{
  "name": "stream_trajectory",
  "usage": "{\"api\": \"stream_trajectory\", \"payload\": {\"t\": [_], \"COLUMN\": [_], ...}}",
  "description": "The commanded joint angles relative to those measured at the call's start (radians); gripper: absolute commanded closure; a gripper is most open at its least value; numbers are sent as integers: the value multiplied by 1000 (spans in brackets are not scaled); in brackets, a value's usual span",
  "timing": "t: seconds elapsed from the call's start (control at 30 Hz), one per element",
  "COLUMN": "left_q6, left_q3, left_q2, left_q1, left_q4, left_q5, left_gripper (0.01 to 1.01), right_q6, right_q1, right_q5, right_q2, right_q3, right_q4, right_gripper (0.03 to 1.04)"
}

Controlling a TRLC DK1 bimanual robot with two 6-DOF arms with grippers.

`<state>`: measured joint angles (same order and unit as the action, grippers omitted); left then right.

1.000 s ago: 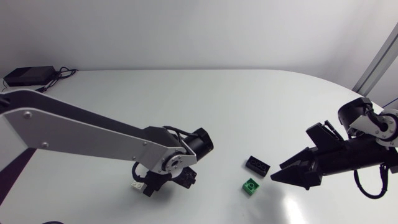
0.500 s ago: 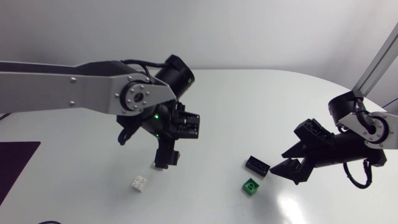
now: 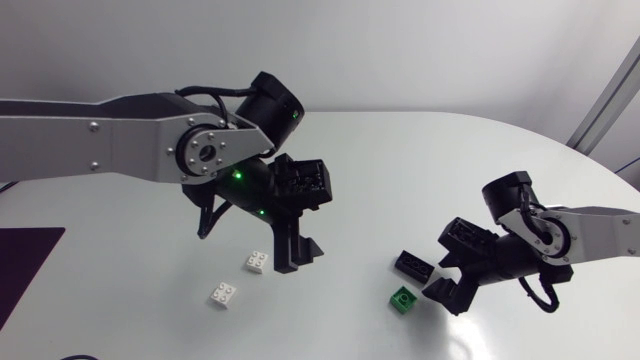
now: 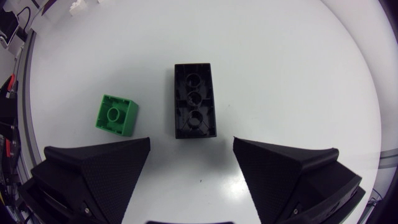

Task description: Separate the duplo bricks

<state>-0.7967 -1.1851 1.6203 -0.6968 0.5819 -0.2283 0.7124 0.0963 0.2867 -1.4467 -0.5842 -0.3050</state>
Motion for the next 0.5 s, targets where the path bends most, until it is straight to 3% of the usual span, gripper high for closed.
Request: {"api": "stream_trajectory", "payload": {"t": [0.0, 0.2, 0.47], "left_q6": [37, 68, 86], "left_q3": [36, 45, 59], "left_q2": [15, 27, 53], "left_q1": [-10, -18, -23], "left_q4": [-16, -47, -80], "left_q5": [-26, -65, -100], "left_gripper": [52, 52, 54], "right_q6": [24, 24, 24], "right_q1": [17, 37, 59], "right_q5": [-4, -6, -32], "right_q2": [-24, -67, -80], "right_q3": [23, 21, 37], "right_q4": [23, 78, 162], "right_gripper": [161, 185, 680]}}
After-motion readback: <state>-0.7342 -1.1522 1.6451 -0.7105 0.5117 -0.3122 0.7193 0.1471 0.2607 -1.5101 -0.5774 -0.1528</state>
